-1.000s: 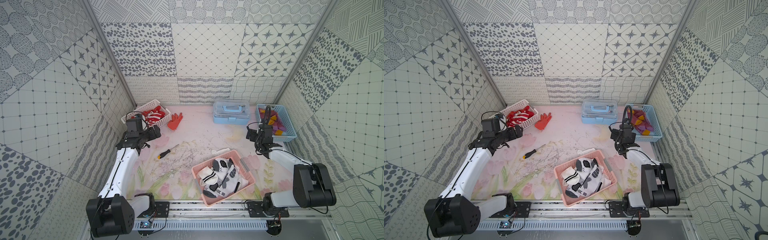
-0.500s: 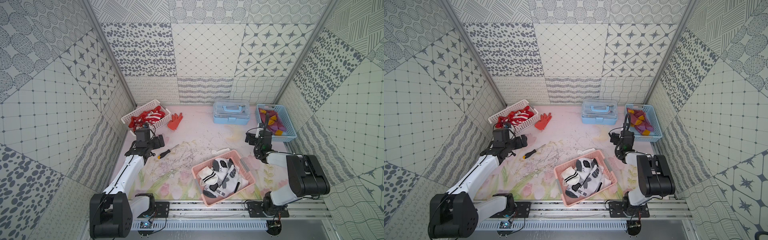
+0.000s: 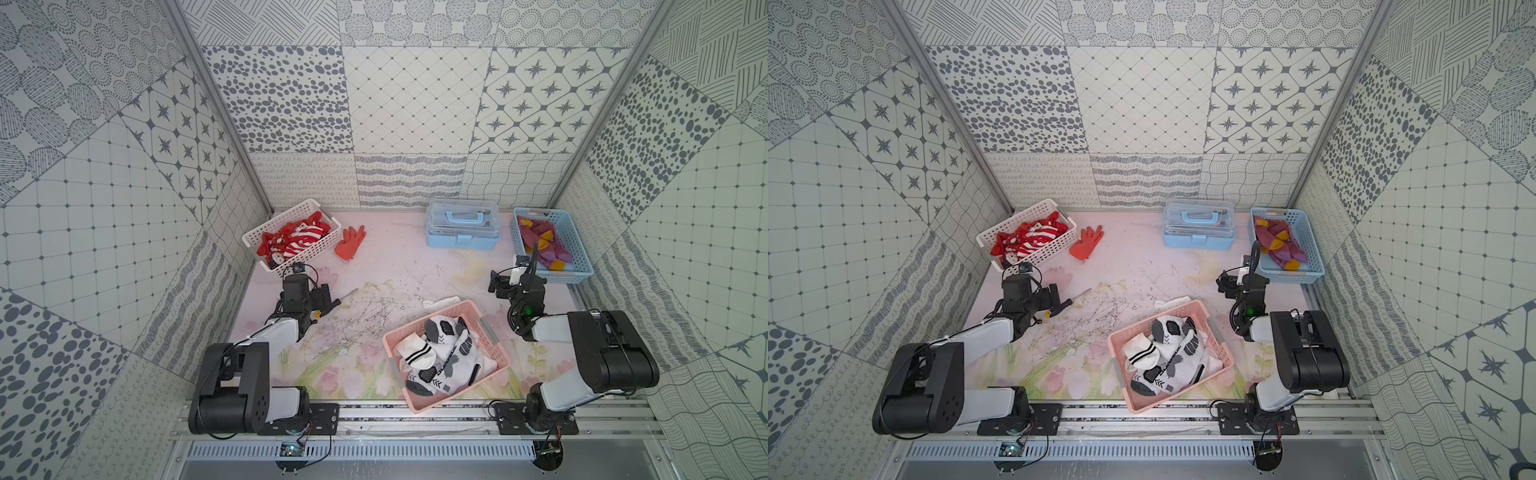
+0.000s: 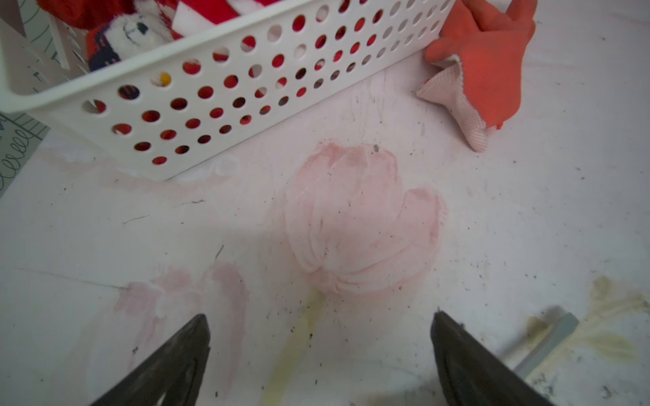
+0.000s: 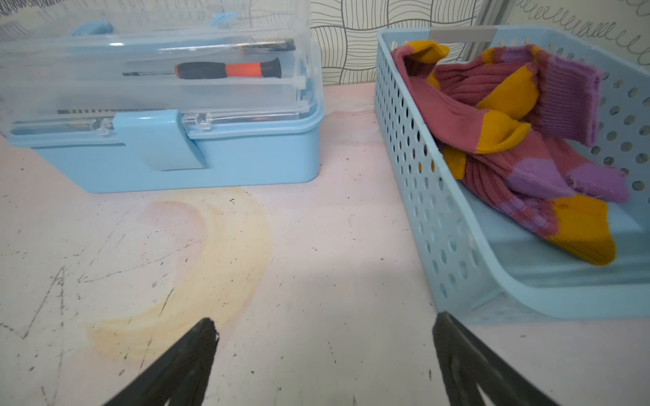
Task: Sort the socks into the basket by color
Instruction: Reset both arms
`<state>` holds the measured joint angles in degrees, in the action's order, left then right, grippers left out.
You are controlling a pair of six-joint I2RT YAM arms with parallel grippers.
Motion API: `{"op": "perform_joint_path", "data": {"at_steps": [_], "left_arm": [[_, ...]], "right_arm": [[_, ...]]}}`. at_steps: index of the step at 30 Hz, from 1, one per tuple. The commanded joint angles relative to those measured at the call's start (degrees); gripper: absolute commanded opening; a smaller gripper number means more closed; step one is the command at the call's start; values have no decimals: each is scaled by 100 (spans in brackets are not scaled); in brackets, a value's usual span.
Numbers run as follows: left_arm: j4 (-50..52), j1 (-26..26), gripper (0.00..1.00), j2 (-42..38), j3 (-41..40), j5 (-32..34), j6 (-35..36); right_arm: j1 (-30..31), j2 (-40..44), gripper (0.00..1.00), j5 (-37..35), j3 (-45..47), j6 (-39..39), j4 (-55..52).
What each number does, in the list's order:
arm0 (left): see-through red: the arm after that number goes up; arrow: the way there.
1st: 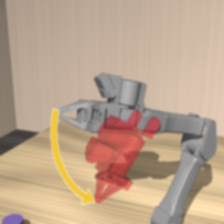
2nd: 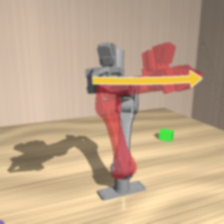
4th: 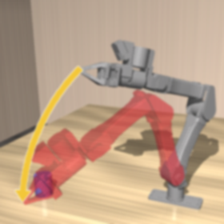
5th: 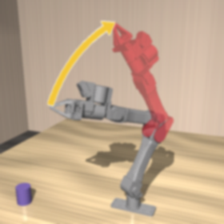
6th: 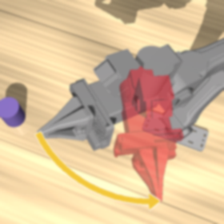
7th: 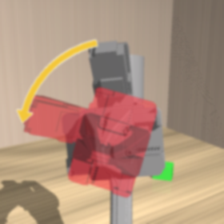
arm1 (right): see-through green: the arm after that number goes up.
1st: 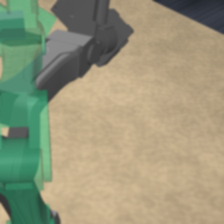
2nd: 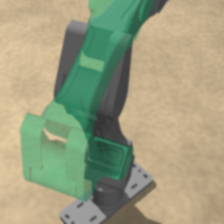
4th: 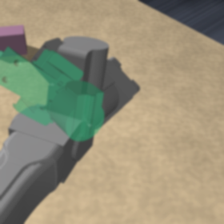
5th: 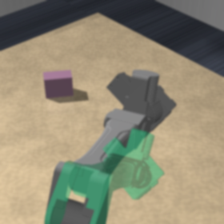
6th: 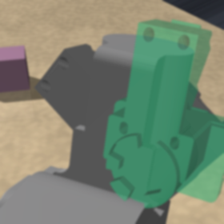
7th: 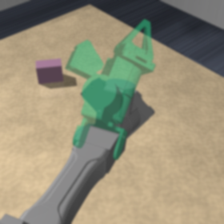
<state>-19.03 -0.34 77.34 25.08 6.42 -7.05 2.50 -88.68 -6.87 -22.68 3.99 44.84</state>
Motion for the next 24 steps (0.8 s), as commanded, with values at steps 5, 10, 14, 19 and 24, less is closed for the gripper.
{"op": "perform_joint_path", "data": {"at_steps": [5,10,14,19,24], "left_arm": [[-1780,25,98,180,-164,6,288],[-2900,25,98,463,-543,-164,607],[-3659,16,98,1166,-620,-9,542],[-3039,-1,98,1235,-205,-114,608],[-3085,-33,98,1306,-203,-25,697]], "right_arm": [[-13,-25,98,37,-20,-73,438],[-13,-26,98,29,-17,-74,438],[-13,-26,98,33,-19,-74,430],[-4,-26,98,24,-26,-82,420],[-4,-26,98,26,-26,-82,420]]}}
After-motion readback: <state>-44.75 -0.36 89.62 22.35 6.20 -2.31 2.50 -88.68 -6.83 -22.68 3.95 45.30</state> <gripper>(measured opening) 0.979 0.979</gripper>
